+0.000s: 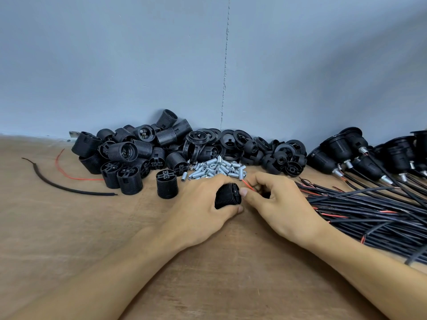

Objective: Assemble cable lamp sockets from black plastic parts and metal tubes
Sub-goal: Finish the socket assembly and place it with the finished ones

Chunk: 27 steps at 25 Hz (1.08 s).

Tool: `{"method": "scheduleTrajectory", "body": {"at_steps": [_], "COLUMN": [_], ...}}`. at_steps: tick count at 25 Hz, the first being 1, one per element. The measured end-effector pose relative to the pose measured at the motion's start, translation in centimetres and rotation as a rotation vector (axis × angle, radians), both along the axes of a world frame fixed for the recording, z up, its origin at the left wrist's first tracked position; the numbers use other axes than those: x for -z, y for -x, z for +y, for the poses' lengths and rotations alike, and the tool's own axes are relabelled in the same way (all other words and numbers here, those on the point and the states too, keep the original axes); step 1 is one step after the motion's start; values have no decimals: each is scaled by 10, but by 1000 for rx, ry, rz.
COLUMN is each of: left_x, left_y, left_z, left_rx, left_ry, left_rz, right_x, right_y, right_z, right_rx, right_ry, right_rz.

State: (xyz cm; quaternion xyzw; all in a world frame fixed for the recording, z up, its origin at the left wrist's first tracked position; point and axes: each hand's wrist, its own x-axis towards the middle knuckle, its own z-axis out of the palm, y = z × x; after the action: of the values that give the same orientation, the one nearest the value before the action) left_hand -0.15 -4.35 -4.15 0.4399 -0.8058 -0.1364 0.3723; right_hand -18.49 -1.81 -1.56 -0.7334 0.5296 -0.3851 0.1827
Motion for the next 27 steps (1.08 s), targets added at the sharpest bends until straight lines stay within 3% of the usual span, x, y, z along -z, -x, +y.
{"method": "scheduleTrajectory", "body": {"at_steps": [10, 19, 27], "left_x": [1, 0, -4], "left_y": [0, 1, 3], "left_z": [-3, -3, -1], "left_rx": [-28, -16, 34], "left_ry": [-18, 2, 19], "left_rz": [46, 8, -22], "right_x": [4, 3, 2], "right_y": [1, 0, 0], "right_z": [-4, 0, 1], "right_rx": [52, 56, 24], "right_ry": [-92, 41, 28], "right_rz": [-167, 12, 51]}}
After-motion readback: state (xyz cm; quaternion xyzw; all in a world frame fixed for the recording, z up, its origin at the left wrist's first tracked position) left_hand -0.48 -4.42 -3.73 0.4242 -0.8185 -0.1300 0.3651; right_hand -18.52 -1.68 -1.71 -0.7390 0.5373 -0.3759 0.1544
